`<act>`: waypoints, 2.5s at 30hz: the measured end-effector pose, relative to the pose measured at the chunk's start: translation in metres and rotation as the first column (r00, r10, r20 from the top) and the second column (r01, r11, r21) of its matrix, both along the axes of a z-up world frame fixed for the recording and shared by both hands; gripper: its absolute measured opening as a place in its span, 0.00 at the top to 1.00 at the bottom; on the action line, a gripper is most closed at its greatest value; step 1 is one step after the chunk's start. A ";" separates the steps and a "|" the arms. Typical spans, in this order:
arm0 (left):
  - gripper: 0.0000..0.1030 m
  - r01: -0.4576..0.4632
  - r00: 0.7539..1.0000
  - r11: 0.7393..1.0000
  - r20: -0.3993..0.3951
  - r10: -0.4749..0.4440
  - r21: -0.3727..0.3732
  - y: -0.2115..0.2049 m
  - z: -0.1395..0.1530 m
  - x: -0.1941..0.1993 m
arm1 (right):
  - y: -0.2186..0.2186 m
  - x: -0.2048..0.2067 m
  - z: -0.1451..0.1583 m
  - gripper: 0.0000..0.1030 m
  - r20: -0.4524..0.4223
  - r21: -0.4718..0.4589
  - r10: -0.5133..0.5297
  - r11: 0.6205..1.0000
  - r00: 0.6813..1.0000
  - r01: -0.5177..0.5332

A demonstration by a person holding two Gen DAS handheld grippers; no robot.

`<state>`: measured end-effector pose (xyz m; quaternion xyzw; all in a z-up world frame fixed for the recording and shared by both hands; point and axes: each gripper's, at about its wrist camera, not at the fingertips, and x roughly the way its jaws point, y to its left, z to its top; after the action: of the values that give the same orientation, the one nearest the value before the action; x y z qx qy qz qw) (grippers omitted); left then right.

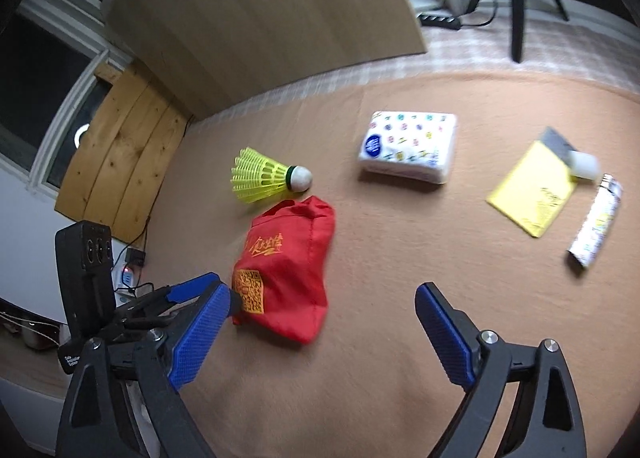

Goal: Organize objects
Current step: 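Move both tools to the red drawstring bag, then grasp the red drawstring bag with the left tool and lift it, then carry the red bag into the box and open the left tool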

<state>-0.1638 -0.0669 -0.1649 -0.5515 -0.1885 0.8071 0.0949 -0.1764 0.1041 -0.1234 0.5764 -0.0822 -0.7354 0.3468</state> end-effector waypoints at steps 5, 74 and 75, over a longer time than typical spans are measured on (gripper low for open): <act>0.14 0.010 1.000 1.000 0.027 -0.010 0.027 -0.002 -0.014 -0.006 | -0.021 -0.008 -0.015 0.11 0.035 0.020 0.016 1.000 0.999 -0.017; 0.29 0.495 0.857 0.869 -0.167 -0.487 0.008 0.349 0.072 0.029 | 0.265 0.024 0.055 0.43 -0.097 -0.043 -0.344 0.939 0.934 0.341; 0.29 0.504 0.852 0.864 -0.169 -0.495 0.007 0.356 0.073 0.029 | 0.275 0.024 0.056 0.43 -0.100 -0.044 -0.355 0.935 0.929 0.353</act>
<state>-0.1348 0.2895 -0.0923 -0.5115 -0.0510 0.7917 0.3301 -0.1522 0.3796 -0.0674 0.5075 -0.1755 -0.8144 0.2198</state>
